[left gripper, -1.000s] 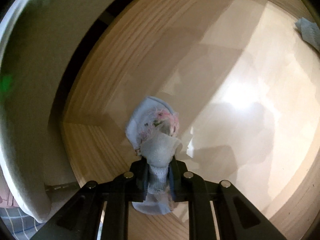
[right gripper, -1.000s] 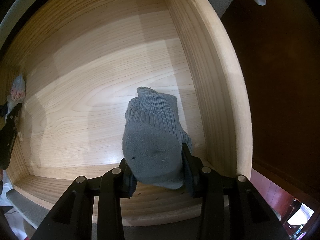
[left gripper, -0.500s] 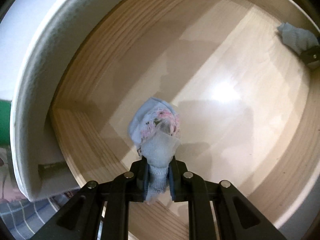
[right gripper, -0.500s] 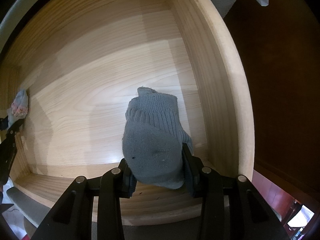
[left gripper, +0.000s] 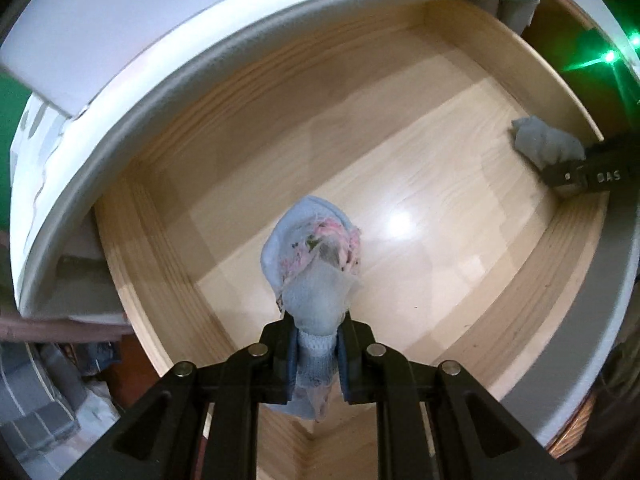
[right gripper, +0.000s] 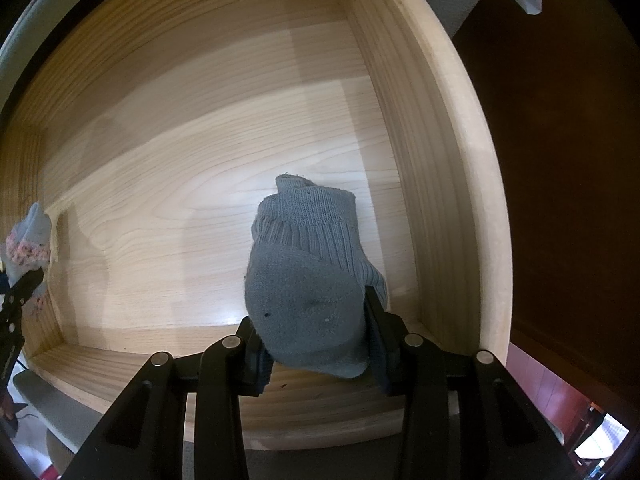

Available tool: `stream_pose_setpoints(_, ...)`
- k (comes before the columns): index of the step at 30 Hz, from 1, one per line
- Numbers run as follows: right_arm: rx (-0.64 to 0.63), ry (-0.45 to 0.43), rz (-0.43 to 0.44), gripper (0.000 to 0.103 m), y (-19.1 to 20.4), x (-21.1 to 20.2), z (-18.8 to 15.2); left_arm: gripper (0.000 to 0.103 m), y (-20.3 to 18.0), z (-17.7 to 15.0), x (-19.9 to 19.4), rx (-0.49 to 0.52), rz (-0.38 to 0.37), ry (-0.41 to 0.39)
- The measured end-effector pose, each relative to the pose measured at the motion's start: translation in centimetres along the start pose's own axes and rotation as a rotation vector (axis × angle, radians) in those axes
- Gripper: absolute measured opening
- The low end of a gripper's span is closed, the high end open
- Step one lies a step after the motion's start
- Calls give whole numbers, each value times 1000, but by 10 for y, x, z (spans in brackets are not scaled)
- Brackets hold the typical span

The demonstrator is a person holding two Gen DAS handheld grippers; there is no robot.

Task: Take underwear out of drawer
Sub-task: 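Lift the patterned sock with the left gripper and carry it over the box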

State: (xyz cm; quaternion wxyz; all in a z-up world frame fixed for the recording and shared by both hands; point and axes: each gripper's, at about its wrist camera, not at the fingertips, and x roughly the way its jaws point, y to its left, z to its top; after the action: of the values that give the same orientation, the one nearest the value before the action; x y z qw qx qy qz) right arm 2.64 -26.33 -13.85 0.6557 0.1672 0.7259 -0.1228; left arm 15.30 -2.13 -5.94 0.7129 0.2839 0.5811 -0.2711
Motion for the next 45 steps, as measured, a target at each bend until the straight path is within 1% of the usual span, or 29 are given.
stream_pose_setpoints(1, -1, 0, 0, 38, 0, 0, 0, 16, 3, -6, 4, -11, -5, -3)
stream_pose_setpoints(4, -7, 0, -3, 38, 0, 0, 0, 16, 7, -11, -3, -66, -15, -22)
stream_pose_setpoints(5, -10, 0, -5, 38, 1, 1, 1, 16, 0, -13, -9, -80, -15, -29)
stream_pose_setpoints(6, -16, 1, -9, 38, 2, 1, 1, 16, 5, -22, -4, -104, -15, -39)
stream_pose_setpoints(7, -23, 2, -13, 38, 4, 0, 2, 16, 5, -23, -6, -117, -14, -45)
stream_pose_setpoints(9, -39, 3, -24, 38, 8, 1, 1, 16, 7, -26, -14, -148, 13, -69)
stream_pose_setpoints(13, -75, 10, -46, 38, 15, 2, 2, 16, 6, -28, -28, -209, 30, -99)
stream_pose_setpoints(14, -88, 14, -51, 38, 17, 3, 2, 16, 5, -36, -18, -220, 31, -105)
stream_pose_setpoints(18, -141, 27, -79, 37, 27, 5, 3, 16, 4, -40, -27, -278, 40, -134)
stream_pose_setpoints(21, -198, 42, -114, 37, 34, 8, 2, 16, 4, -43, -35, -333, 31, -164)
stream_pose_setpoints(23, -217, 50, -125, 36, 37, 10, 2, 16, 5, -44, -39, -350, 43, -178)
stream_pose_setpoints(25, -228, 53, -135, 35, 41, 11, 2, 16, 3, -45, -46, -366, 37, -199)
stream_pose_setpoints(27, -242, 49, -142, 34, 45, 12, 2, 16, -1, -42, -61, -382, 50, -213)
stream_pose_setpoints(29, -252, 43, -151, 33, 50, 12, 0, 16, -5, -40, -76, -396, 44, -231)
stream_pose_setpoints(30, -260, 41, -154, 32, 52, 13, 0, 16, -10, -37, -86, -398, 52, -240)
stream_pose_setpoints(34, -277, 33, -161, 31, 64, 13, -1, 16, -12, -34, -110, -397, 72, -276)
stream_pose_setpoints(35, -277, 31, -161, 31, 69, 13, -12, 16, -12, -33, -117, -401, 68, -284)
stream_pose_setpoints(37, -279, 28, -161, 30, 72, 13, -16, 16, -11, -31, -129, -405, 63, -299)
stream_pose_setpoints(38, -281, 27, -160, 30, 66, 14, -18, 16, -10, -30, -137, -406, 65, -311)
stream_pose_setpoints(41, -284, 24, -159, 30, 62, 13, -24, 16, -7, -27, -159, -411, 77, -345)
stream_pose_setpoints(45, -287, 22, -157, 30, 53, 14, -24, 16, 2, -22, -189, -432, 84, -391)
